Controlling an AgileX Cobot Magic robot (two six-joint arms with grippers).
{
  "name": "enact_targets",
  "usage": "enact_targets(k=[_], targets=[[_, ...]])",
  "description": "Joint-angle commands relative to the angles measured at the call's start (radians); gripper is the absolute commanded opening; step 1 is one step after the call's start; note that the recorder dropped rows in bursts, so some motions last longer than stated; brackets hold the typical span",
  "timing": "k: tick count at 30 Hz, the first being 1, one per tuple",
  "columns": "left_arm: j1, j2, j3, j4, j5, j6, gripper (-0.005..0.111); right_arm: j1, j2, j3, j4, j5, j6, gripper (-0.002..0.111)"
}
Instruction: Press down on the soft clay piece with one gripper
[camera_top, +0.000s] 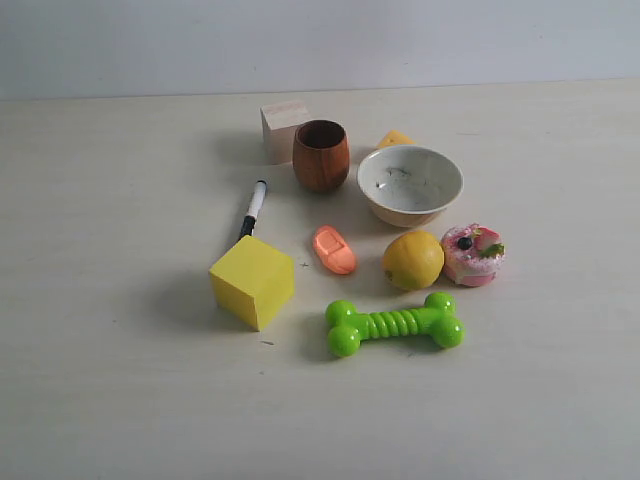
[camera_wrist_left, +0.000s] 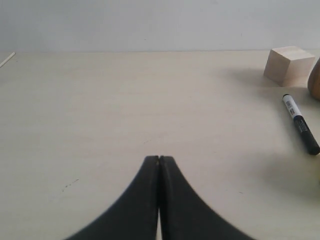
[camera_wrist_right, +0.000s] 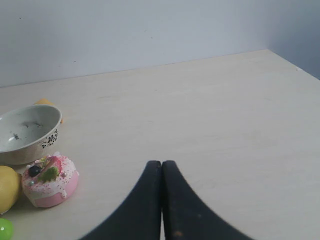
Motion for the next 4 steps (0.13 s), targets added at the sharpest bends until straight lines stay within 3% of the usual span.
enact_targets(k=[1, 4], targets=[[-0.008, -0.006, 0.001, -0.006, -0.006, 0.0, 0.0, 0.0, -0.006, 0.005, 0.002, -0.006, -0.002, 0.0], [-0.008, -0.006, 0.001, -0.006, -0.006, 0.0, 0.0, 0.0, -0.006, 0.005, 0.002, -0.006, -0.002, 0.0]])
